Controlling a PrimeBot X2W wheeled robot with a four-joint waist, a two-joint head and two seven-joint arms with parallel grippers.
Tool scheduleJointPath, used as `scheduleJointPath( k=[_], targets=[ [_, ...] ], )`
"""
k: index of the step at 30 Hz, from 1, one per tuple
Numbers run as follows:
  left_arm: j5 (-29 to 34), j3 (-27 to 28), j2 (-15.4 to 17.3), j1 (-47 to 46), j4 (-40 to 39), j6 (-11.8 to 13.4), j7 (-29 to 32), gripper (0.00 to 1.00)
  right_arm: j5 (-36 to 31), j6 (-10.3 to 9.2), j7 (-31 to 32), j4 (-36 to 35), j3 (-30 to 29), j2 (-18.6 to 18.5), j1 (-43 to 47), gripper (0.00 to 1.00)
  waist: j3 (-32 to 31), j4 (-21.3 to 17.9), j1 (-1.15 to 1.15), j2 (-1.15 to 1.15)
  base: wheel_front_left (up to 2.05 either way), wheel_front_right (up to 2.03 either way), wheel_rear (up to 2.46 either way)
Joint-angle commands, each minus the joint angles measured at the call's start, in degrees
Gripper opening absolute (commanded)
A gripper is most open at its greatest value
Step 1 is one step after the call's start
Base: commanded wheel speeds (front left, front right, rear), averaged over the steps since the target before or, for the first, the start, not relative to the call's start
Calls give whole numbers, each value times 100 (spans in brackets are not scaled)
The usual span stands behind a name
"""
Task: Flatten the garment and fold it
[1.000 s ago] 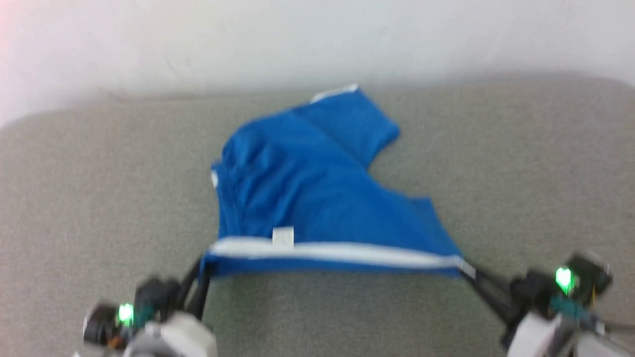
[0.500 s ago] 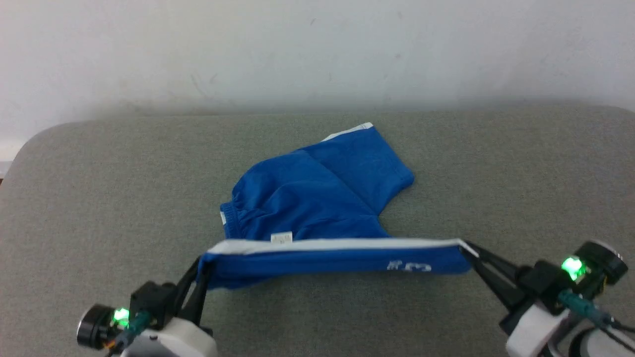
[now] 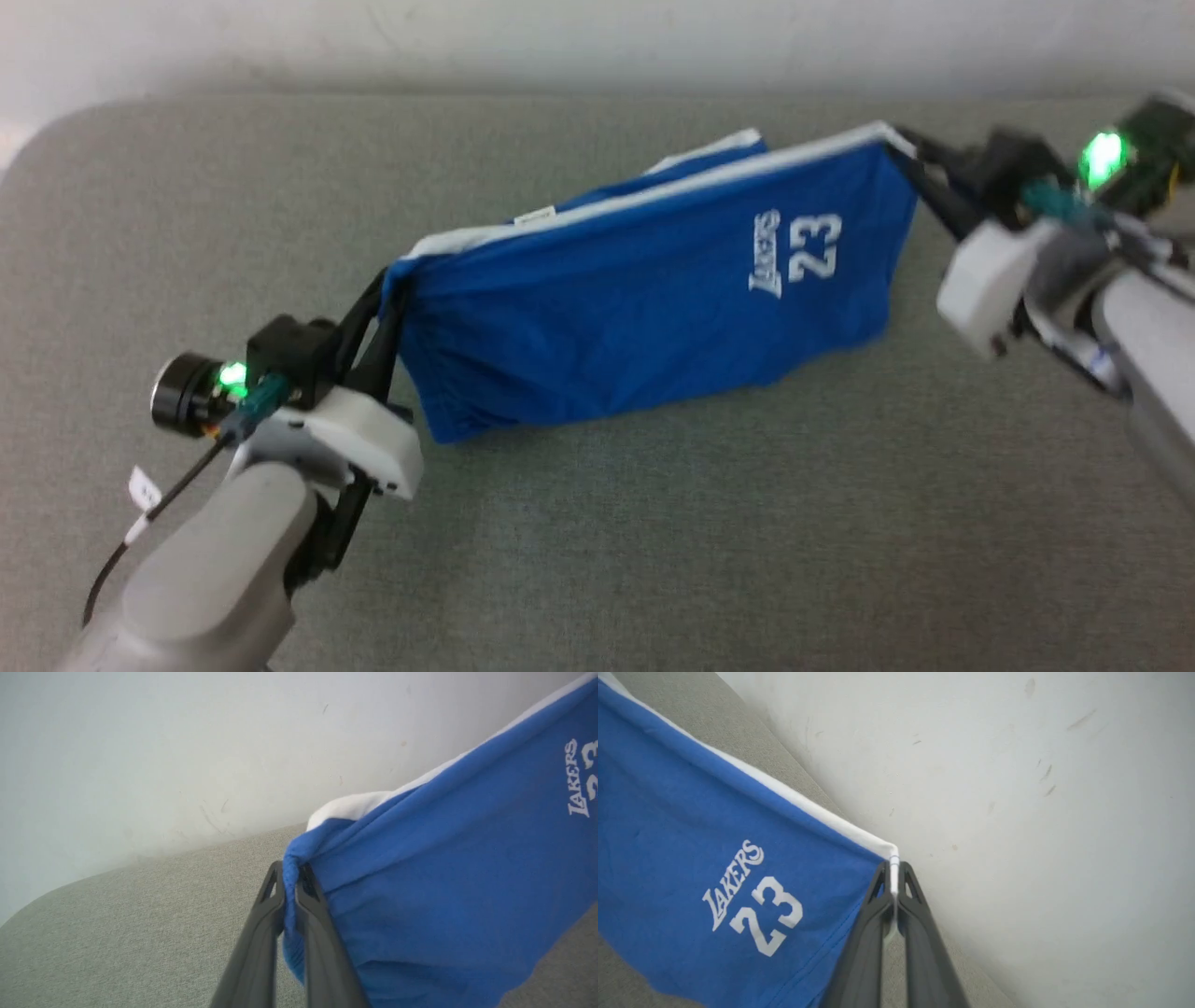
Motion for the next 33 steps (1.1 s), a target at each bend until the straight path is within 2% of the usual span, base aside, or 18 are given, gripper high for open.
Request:
scheduleJointPath(
  k=[1,7,8,13,18,19,20,21,27,30,33],
  targets=[
    [65,-34,-60,-234,194,-105,-21,0,94,-13,44,333,210,143,-497,0,815,318,-2,0,0,0,0],
    [226,-170,-281,-834,743,-394,-30,0,327,-13,182,1896,929,639,-1886,0,1397,512,-2,0,0,0,0],
    [226,-170,-281,-834,743,-394,-30,0,327,-13,182,1896,929,639,-1886,0,1397,512,-2,0,0,0,0],
    [302,-279,-412,-1150,1128,-601,-30,0,644,-13,224,2943,1339,974,-2340,0,1617,631,-2,0,0,0,0],
    [380,-343,-515,-1254,1327,-678,-84,0,908,-13,-139,3480,1684,1140,-2534,0,1611,641,-2,0,0,0,0],
    [401,-330,-531,-1252,1335,-656,-102,0,986,-13,-169,3550,1758,1162,-2553,18,1569,630,-2,0,0,0,0],
    [411,-317,-543,-1233,1337,-641,-117,22,1065,-13,-228,3590,1817,1174,-2594,44,1513,616,-2,0,0,0,0],
    [433,-290,-546,-1212,1318,-608,-133,100,1127,-13,-299,3610,1873,1170,-2650,100,1453,603,-2,0,0,0,0],
    [627,63,-517,-900,792,-288,-177,100,1729,-13,-189,3371,2359,852,-2895,100,937,562,-2,0,0,0,0],
    [832,346,-485,-565,256,-25,-179,100,2262,-13,354,2915,2750,521,-2956,100,692,591,-2,0,0,0,0],
    [1009,616,-498,-192,-272,219,-179,100,2947,-13,1306,2258,3090,98,-2989,100,531,643,-2,0,0,0,0]
  ],
)
